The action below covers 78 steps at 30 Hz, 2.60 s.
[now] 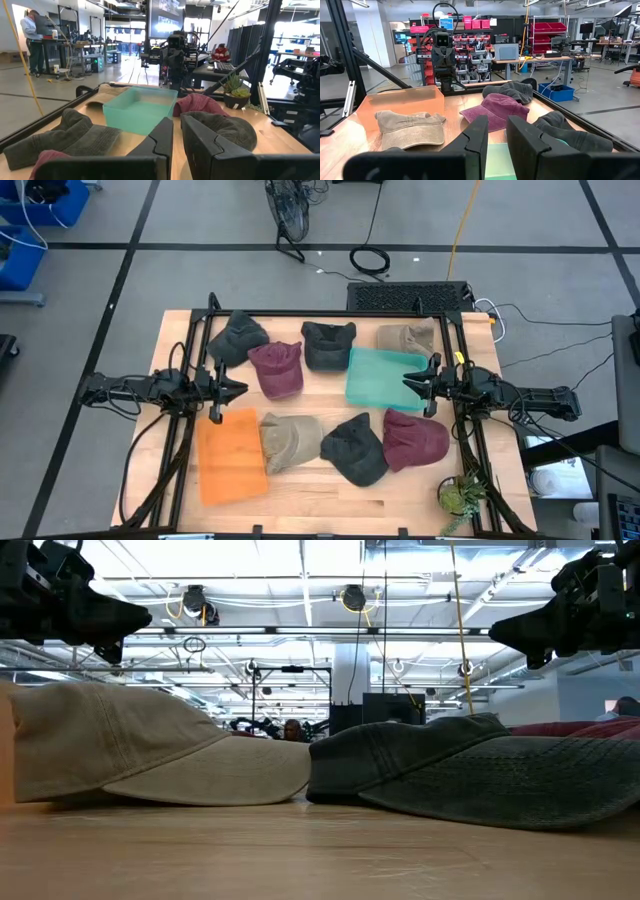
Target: Pick & Place hat
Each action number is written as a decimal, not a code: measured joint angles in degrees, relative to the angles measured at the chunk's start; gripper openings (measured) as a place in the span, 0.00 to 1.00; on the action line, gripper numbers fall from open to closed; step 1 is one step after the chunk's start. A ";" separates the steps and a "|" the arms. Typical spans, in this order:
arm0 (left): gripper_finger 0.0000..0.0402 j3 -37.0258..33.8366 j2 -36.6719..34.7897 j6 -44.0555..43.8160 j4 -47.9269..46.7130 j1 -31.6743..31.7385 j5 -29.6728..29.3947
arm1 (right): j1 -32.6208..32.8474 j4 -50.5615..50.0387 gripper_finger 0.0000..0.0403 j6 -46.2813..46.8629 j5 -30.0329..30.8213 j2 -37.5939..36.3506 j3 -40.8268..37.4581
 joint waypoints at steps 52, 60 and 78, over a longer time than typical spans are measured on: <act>0.12 0.00 0.00 -0.01 0.00 0.00 0.01 | 0.02 -0.02 0.15 -0.64 0.00 0.00 -0.02; 0.12 0.01 -0.02 0.01 1.47 0.00 -0.39 | 0.00 0.47 0.15 -1.01 0.02 0.02 0.00; 0.12 -0.01 0.00 -0.01 9.21 0.00 -2.05 | 0.01 6.87 0.15 -7.16 0.02 0.02 -0.02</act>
